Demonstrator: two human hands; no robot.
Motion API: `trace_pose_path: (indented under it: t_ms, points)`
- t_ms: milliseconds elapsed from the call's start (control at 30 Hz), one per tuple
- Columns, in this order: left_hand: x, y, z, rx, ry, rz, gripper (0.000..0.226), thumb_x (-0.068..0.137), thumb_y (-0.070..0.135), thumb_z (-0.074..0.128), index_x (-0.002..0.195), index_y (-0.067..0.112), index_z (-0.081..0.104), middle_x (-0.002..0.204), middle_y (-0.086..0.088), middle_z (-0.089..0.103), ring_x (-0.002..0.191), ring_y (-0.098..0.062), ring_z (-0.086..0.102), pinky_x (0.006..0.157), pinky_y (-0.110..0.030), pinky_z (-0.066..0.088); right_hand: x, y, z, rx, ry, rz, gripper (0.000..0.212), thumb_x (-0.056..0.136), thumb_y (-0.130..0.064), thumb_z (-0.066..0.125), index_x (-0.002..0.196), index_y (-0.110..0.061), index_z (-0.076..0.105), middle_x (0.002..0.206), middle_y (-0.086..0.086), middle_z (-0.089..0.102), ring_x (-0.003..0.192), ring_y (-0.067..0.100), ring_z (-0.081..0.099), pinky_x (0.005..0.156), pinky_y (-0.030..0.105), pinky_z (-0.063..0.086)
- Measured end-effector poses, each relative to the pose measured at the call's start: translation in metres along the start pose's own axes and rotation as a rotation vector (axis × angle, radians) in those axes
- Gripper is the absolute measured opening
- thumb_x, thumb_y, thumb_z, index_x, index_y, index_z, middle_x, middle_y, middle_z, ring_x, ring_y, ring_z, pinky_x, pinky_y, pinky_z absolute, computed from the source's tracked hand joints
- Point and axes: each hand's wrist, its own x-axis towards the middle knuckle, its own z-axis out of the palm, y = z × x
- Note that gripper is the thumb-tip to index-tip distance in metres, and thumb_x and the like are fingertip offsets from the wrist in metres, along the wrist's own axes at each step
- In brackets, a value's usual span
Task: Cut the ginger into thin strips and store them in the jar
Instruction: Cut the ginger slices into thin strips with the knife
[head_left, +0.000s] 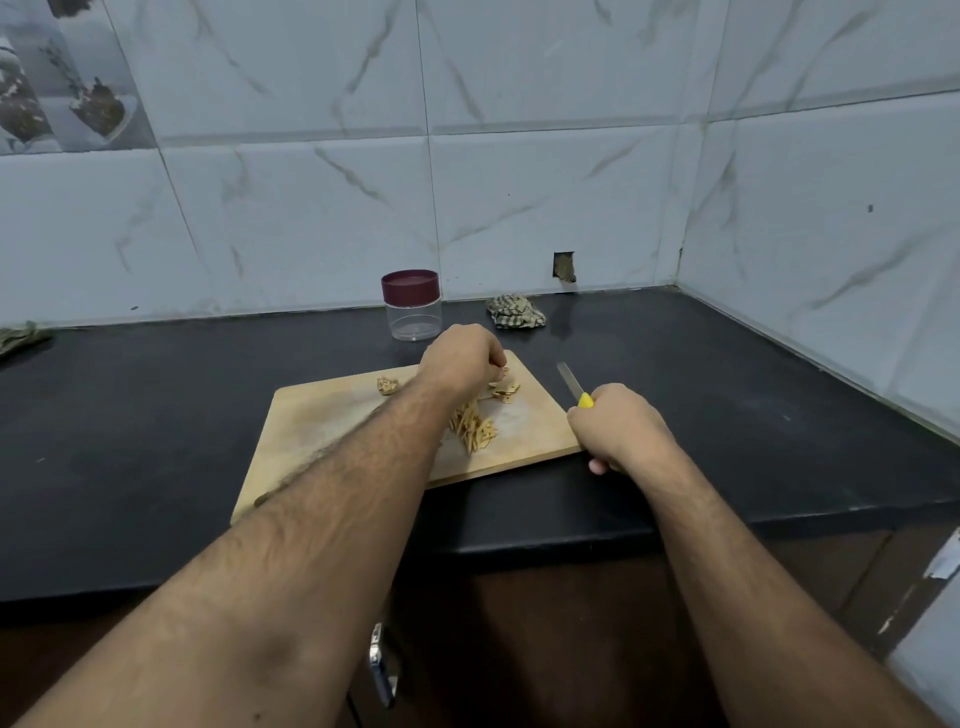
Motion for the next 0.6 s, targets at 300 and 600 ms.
trace_pose_path:
  t_ms: [300,600]
  points:
    - [0.006,-0.006,0.011,0.036,-0.02,0.021,0.017,0.089,0.02,0.07,0.105,0.026,0.075,0.107,0.009,0.072,0.104,-0.012,0.063,0.092,-0.033,0.053,-0.005,-0.003,0.0,-0.079,-0.003,-0.009,0.012,0.089,-0.023,0.044,0.091,-0.016,0.055,0.057,-0.001,0.065,0.037,0.014,0.06,0.058,0.026,0.049]
    - [-0.023,-0.041,-0.012,-0.137,0.172,-0.037,0.02,0.094,0.025,0.065,0.112,0.023,0.073,0.113,0.008,0.072,0.102,-0.009,0.064,0.096,-0.033,0.051,-0.035,-0.034,0.0,-0.198,-0.054,-0.131,0.016,0.091,-0.021,0.04,0.093,-0.02,0.056,0.07,-0.003,0.068,0.041,0.013,0.062,0.049,0.022,0.039]
